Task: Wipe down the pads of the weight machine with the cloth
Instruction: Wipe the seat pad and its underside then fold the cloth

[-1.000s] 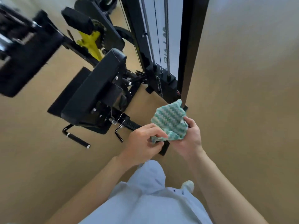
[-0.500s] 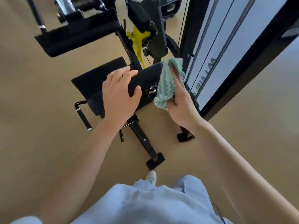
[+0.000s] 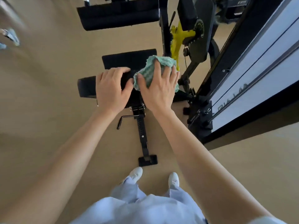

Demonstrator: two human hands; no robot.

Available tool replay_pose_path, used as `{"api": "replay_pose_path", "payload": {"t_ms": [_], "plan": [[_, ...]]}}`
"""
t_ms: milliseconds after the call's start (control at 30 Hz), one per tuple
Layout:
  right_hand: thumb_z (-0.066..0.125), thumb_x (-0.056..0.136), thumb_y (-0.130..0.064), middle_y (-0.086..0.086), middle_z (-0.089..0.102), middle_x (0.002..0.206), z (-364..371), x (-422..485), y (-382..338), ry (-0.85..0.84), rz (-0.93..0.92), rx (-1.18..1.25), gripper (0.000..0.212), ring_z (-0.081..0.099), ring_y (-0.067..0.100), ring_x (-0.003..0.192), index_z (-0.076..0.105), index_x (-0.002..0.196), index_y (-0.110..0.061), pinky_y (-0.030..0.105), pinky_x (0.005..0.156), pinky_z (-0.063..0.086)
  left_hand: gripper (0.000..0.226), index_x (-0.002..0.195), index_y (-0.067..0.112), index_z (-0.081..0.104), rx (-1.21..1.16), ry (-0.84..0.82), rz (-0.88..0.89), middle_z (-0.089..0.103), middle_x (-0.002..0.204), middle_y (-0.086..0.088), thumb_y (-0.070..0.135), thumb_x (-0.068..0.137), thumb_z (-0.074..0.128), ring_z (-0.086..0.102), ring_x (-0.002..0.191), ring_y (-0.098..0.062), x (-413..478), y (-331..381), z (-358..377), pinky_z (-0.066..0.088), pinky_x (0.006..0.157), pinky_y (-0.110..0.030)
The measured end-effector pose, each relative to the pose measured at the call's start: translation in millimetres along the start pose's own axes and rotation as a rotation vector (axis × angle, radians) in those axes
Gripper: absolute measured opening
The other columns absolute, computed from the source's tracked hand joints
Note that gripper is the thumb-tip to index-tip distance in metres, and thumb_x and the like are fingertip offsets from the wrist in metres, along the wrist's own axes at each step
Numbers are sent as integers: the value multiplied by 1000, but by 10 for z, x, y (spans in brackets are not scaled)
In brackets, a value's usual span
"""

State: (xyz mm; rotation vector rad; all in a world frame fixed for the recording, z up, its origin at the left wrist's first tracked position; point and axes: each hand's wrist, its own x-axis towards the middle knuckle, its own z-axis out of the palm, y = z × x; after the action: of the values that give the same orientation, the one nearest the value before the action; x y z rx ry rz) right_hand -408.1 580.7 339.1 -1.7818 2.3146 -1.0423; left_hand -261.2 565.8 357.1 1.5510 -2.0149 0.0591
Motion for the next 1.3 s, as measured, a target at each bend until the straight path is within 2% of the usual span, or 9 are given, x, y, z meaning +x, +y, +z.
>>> {"api": "replay_pose_path", "payload": {"t_ms": [167, 300, 433, 600, 733, 867, 967, 1133, 1300], "plan": [[41, 98, -64, 5, 49, 152, -128, 271, 362, -256, 236, 546, 75, 45, 21, 139, 35, 155, -14, 38, 114, 38, 36, 127, 13, 62, 74, 117, -109, 67, 119, -3, 30, 97, 50, 58, 113, -28, -136, 240, 164, 32, 117, -47], [37, 105, -53, -5, 59, 137, -117, 385, 567, -440, 341, 959, 56, 52, 3, 120, 49, 146, -17, 18, 97, 36, 41, 135, 10, 54, 106, 136, -162, 60, 136, -5, 27, 99, 48, 46, 140, -31, -220, 407, 265, 17, 126, -49], [41, 100, -62, 2, 52, 151, 59, 495, 699, -608, 576, 1132, 67, 46, 17, 139, 45, 152, -20, 36, 120, 31, 43, 136, 10, 52, 135, 157, -218, 56, 141, -7, 26, 96, 48, 39, 146, -33, -209, 476, 344, 15, 127, -52], [42, 99, -62, 8, 72, 116, 272, 623, 885, -686, 785, 1023, 60, 67, 28, 108, 65, 128, -15, 48, 110, 48, 49, 143, 9, 47, 111, 113, -239, 49, 150, -9, 31, 99, 42, 29, 152, -34, -237, 487, 345, 10, 127, -52], [40, 84, -86, 5, 59, 145, 101, 558, 876, -808, 710, 1122, 85, 53, 25, 136, 54, 145, -28, 48, 120, 35, 64, 156, 7, 30, -26, 102, -246, 27, 166, -12, 33, 100, 47, 14, 158, -34, -490, 579, 350, 8, 129, -47], [57, 58, -97, -3, 46, 157, 140, 615, 858, -783, 639, 1168, 107, 39, 25, 147, 45, 149, -42, 56, 122, 25, 67, 142, 0, 36, -378, 326, -524, 37, 144, -20, 15, 85, 69, 39, 134, -13, -1103, 684, 657, 40, 107, -17], [60, 74, -81, 4, 66, 136, 223, 725, 857, -734, 676, 1149, 78, 60, 27, 128, 65, 133, -28, 51, 115, 42, 76, 144, 4, 32, -539, 281, -793, 36, 142, -12, 15, 82, 75, 37, 101, 12, -1198, 671, 894, 35, 94, -15], [56, 94, -55, 11, 75, 120, 677, 877, 1048, -783, 758, 1223, 49, 69, 32, 115, 74, 120, -18, 48, 107, 50, 92, 140, 12, 29, -784, 309, -966, 45, 138, -5, 29, 70, 87, 48, 123, -12, -762, 304, 1447, 42, 110, -29], [60, 88, -39, 14, 66, 135, 1324, 1022, 1339, -861, 852, 1205, 53, 56, 33, 133, 66, 133, -13, 51, 114, 41, 81, 125, 14, 30, -788, 598, -897, 57, 121, -6, 13, 67, 87, 62, 108, -20, -578, 159, 2042, 56, 93, -43]]}}
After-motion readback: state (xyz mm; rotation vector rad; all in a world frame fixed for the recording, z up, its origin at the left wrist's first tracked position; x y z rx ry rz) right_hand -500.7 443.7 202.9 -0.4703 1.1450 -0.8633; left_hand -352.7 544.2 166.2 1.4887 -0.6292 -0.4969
